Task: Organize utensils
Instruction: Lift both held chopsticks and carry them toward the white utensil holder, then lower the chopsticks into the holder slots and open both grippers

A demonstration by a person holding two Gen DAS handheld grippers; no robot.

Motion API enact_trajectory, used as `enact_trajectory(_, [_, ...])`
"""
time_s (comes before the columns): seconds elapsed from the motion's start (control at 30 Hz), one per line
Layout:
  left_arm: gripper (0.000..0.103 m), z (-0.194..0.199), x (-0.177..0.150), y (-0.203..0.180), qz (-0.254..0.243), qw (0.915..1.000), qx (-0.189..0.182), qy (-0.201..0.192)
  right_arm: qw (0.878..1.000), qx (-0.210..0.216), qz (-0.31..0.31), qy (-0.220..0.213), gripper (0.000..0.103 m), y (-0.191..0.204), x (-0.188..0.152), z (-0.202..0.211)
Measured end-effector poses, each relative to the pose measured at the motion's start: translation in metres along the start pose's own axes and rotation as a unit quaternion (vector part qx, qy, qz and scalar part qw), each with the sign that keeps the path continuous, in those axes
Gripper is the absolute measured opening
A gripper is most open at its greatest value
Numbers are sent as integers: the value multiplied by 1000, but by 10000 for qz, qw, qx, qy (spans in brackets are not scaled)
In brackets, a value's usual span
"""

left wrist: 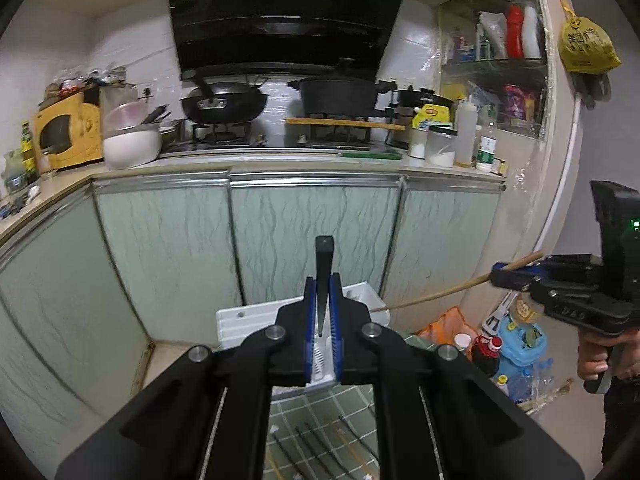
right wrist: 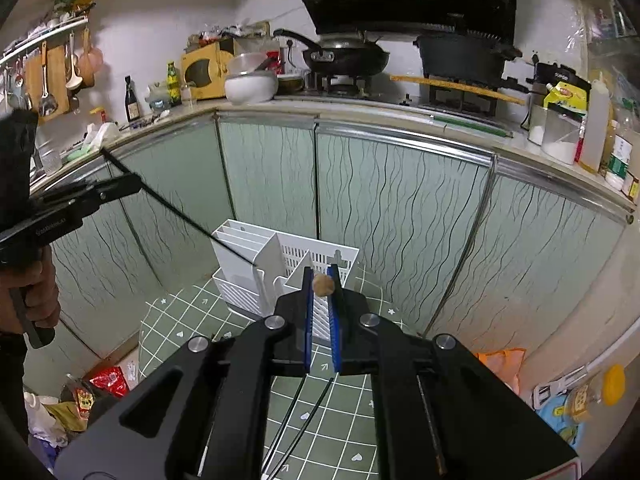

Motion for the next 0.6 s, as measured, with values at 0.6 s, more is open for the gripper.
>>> enact_trajectory(0.6, [8,-116,-19,-29,-369,9974,-443,435,9980,-96,103,616,6,-19,-1,-85])
Point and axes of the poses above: each gripper's, at about its wrist camera, not at the fingertips, and z roughly against the way its jaws point, y to its left, x to its top, the point moved 5 cm from there along -z, roughly the way its jaws point, and after that the axes turned 11 degrees about -z, right-handed, at the moved point
